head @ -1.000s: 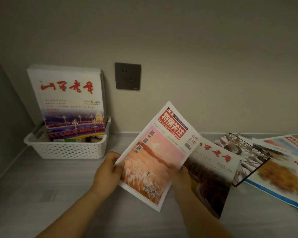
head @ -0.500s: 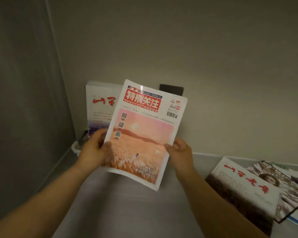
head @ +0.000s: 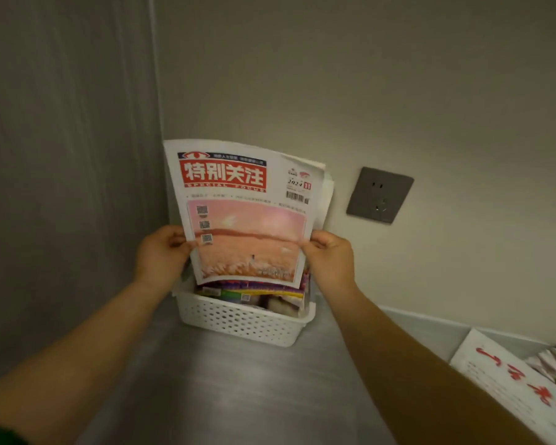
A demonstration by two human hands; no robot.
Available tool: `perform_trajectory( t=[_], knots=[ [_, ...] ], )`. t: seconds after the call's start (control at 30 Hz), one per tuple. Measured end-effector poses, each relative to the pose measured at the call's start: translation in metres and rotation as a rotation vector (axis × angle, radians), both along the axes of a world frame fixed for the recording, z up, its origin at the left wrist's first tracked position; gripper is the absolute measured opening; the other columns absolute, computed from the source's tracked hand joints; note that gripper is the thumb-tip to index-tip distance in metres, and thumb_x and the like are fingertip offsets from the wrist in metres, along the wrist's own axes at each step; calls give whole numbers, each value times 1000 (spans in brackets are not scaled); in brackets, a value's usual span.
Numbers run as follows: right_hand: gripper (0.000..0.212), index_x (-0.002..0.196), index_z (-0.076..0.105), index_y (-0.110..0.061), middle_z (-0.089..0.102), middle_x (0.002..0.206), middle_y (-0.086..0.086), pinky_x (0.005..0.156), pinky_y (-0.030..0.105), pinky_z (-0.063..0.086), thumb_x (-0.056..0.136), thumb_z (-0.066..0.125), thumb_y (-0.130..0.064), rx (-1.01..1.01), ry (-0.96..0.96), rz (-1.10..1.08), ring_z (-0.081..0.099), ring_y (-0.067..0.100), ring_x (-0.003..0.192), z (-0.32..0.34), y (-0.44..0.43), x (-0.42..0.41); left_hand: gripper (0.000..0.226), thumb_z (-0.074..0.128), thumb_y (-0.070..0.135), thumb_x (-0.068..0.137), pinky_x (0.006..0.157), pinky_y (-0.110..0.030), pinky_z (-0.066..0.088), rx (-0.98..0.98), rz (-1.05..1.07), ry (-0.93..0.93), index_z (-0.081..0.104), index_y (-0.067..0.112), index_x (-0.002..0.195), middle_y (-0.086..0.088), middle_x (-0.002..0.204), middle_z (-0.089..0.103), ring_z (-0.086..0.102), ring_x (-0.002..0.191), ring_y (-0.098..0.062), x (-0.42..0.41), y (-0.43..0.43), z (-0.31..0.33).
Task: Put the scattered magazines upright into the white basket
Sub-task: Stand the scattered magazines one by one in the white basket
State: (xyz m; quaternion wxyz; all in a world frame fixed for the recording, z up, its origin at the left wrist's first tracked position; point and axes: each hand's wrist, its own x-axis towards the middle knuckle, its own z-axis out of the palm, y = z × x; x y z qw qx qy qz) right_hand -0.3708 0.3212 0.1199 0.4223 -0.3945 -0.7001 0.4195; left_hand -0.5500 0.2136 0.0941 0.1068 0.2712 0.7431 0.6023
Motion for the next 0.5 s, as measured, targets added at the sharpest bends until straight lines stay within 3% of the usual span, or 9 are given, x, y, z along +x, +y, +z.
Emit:
perform_trajectory(
  t=[0.1, 0.2, 0.33, 0.43, 0.5],
  knots=[
    [10, 78, 70, -5, 72, 83, 18, 66, 36, 56, 81, 61, -9, -96, -89, -34, 64, 22, 64, -20, 5, -3, 21, 59, 2, 80, 82, -37, 45, -107, -23, -11, 61, -3, 100, -22, 110, 64, 59, 97, -33, -5, 7, -16],
    [13, 76, 69, -5, 70, 78, 15, 52, 25, 51, 82, 58, -8, -172, -158, -102, 58, 14, 54, -40, 11, -3, 18, 59, 4, 81, 80, -35, 43, -197, -47, 22, 63, -3, 97, -22, 108, 65, 59, 98, -35, -4, 18, -30],
    [14, 84, 68, 2, 60, 64, 2, 32, 6, 39, 83, 55, -3, -292, -103, -130, 53, -3, 36, -60, 13, -5, 14, 54, 6, 84, 81, -38, 46, -244, -42, 37, 63, 1, 95, -21, 106, 66, 59, 92, -33, -5, 33, -39],
    [17, 78, 67, -6, 59, 69, 1, 39, 9, 43, 85, 52, -2, -299, -92, -128, 55, 1, 50, -64, 16, -14, 12, 53, 8, 85, 80, -39, 46, -224, -6, 57, 61, 3, 93, -20, 105, 65, 59, 90, -32, -8, 38, -43],
    [27, 67, 59, -18, 60, 71, -1, 47, 16, 47, 87, 50, -2, -285, -52, -111, 61, 12, 62, -63, 16, -23, 14, 54, 6, 84, 79, -36, 44, -195, 18, 63, 59, 3, 97, -20, 106, 65, 59, 95, -33, -12, 40, -46]
  ],
)
